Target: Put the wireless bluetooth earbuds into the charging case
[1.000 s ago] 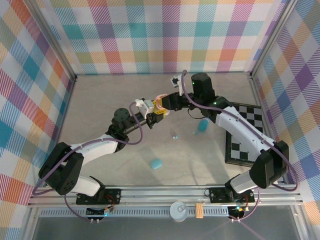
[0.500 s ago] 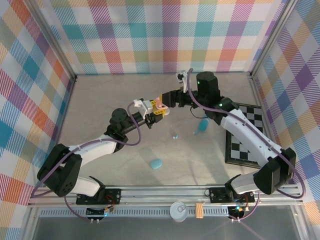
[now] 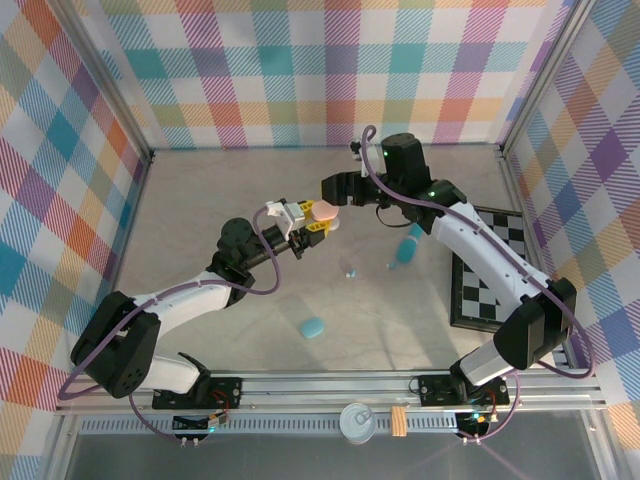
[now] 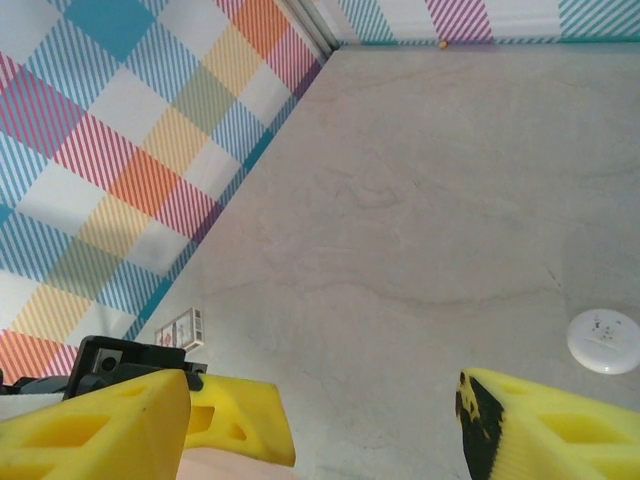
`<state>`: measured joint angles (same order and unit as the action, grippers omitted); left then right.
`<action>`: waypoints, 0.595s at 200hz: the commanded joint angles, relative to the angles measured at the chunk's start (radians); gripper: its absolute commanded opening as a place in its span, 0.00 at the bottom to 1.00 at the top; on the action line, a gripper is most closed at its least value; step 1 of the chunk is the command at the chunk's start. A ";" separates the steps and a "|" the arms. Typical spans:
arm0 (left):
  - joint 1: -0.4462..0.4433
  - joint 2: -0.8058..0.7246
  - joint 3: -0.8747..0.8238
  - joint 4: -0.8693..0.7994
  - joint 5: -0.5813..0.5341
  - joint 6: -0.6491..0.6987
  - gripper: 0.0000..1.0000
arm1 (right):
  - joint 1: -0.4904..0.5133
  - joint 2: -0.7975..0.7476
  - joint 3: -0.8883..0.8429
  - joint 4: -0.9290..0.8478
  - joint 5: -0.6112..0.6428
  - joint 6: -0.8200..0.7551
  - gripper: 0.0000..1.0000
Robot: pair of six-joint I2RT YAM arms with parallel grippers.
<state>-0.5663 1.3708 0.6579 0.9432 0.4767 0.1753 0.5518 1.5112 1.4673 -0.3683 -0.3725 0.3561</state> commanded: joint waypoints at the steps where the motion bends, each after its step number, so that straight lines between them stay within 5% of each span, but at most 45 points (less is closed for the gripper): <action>1: 0.008 -0.022 -0.002 0.051 -0.034 -0.016 0.23 | -0.009 -0.035 -0.040 0.015 -0.105 0.046 0.71; 27: 0.011 -0.022 -0.007 0.085 -0.077 -0.049 0.23 | -0.034 -0.055 -0.117 0.101 -0.229 0.171 0.71; 64: 0.010 -0.015 -0.002 0.126 -0.082 -0.073 0.23 | -0.044 -0.029 -0.259 0.486 -0.420 0.532 0.68; 119: 0.009 -0.014 -0.001 0.121 -0.084 -0.066 0.24 | -0.044 0.047 -0.382 0.919 -0.462 0.932 0.48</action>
<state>-0.5606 1.3708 0.6571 0.9783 0.3939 0.1154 0.5041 1.5196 1.1194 0.3023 -0.7765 1.0512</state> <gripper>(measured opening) 0.350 0.511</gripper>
